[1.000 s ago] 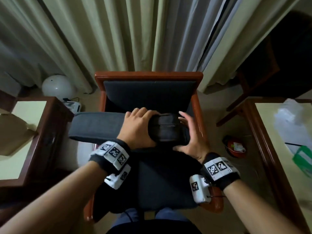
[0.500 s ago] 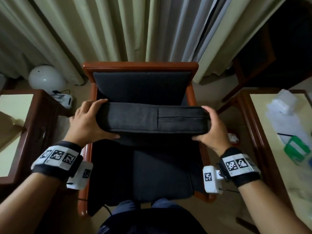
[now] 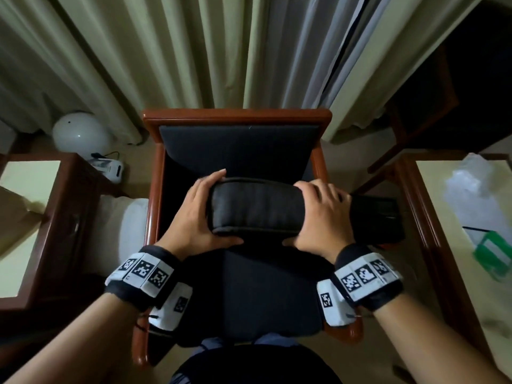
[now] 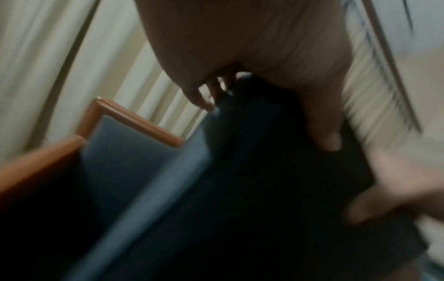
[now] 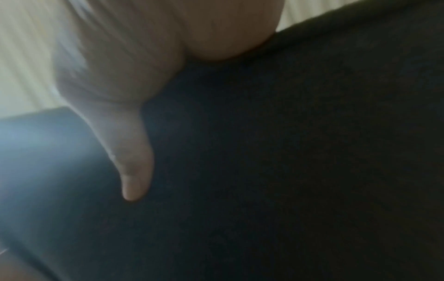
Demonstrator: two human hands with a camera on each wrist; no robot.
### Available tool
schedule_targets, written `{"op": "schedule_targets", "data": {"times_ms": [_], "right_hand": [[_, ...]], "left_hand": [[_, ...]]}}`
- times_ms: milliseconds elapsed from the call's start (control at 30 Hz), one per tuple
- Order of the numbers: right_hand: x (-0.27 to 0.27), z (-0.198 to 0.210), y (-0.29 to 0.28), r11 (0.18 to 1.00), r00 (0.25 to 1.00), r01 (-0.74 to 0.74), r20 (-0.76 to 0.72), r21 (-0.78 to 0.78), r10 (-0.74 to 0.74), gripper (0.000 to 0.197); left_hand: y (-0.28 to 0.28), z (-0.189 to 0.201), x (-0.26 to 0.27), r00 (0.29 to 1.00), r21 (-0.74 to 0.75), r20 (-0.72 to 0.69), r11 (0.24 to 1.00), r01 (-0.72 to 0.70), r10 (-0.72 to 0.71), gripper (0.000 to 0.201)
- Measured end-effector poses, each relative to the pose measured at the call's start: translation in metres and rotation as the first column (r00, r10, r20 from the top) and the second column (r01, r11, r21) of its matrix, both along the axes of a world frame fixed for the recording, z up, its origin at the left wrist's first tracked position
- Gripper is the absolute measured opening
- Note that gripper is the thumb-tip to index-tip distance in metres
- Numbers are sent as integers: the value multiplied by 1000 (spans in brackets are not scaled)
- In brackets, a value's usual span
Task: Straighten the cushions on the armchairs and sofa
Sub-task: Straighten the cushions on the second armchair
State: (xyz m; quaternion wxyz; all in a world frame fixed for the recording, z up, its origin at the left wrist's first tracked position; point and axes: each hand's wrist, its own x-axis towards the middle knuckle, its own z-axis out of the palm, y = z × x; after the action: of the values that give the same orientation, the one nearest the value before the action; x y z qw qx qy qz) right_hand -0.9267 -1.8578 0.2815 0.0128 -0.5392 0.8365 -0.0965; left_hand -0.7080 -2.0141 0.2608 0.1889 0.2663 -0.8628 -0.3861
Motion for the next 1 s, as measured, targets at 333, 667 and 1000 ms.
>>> {"op": "schedule_targets", "data": {"times_ms": [333,667,1000], "right_hand": [[-13,1,26,981,989,7,147,-195,22,88],[-61,15,20,879,744,256,662,-402,86,114],[-58,-74,57,847,220,529,956,50,-194,127]], "left_hand": [[13,-20,-15,985,-97,159,992,81,-65,95],[-15,101,-59,995,-334,95,942,26,6,94],[35,-51,-117,892,-165,432,961,221,-131,91]]}}
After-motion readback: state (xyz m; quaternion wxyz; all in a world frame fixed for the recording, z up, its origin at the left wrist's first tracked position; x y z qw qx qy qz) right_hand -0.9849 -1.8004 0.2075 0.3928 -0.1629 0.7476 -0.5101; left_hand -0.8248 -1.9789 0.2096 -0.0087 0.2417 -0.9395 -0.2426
